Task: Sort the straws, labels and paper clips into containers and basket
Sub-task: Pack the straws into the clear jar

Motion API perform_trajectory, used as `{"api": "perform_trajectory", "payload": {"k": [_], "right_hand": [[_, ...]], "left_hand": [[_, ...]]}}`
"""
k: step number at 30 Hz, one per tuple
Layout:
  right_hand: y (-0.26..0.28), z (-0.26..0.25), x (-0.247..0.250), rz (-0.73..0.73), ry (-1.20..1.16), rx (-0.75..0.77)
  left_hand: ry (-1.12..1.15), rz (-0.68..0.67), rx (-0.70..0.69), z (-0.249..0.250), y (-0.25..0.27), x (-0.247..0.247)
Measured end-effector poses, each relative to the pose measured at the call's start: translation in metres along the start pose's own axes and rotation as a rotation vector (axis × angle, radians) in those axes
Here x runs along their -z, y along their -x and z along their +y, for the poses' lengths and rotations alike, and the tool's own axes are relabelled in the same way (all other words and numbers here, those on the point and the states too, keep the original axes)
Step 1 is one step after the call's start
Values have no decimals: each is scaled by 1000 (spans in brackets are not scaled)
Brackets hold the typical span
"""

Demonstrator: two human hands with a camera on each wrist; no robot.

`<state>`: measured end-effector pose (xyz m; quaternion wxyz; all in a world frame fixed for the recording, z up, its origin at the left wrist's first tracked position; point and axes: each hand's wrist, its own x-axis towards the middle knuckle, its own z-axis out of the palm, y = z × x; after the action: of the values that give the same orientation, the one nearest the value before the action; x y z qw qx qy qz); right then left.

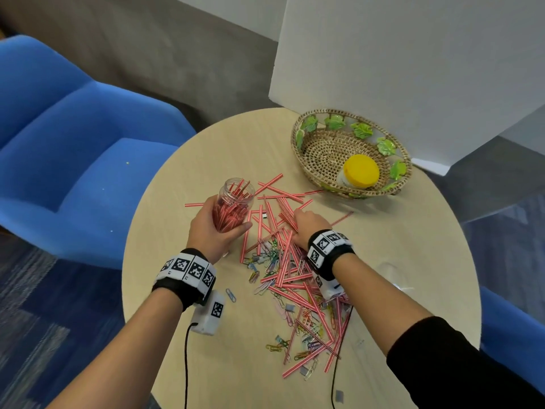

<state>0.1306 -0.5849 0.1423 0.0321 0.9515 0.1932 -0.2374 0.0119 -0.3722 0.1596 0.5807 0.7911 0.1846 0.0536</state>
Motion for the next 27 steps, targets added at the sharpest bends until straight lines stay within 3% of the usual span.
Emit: {"api": "perform_trajectory", "payload": {"k": [6,12,18,27], "right_hand": [[10,16,-4,-28,-270,-47],[23,30,8,-145,-507,-70],[49,48,7,6,-1275,-196],[99,60,40,75,-2011,-50]], "left_hand": [[-12,-13,-8,1,5,-4],[-23,-21,-35,11,14,-12],[-12,-57,-72,26,23,-26],[-70,-183,-91,50,50,-60]]}}
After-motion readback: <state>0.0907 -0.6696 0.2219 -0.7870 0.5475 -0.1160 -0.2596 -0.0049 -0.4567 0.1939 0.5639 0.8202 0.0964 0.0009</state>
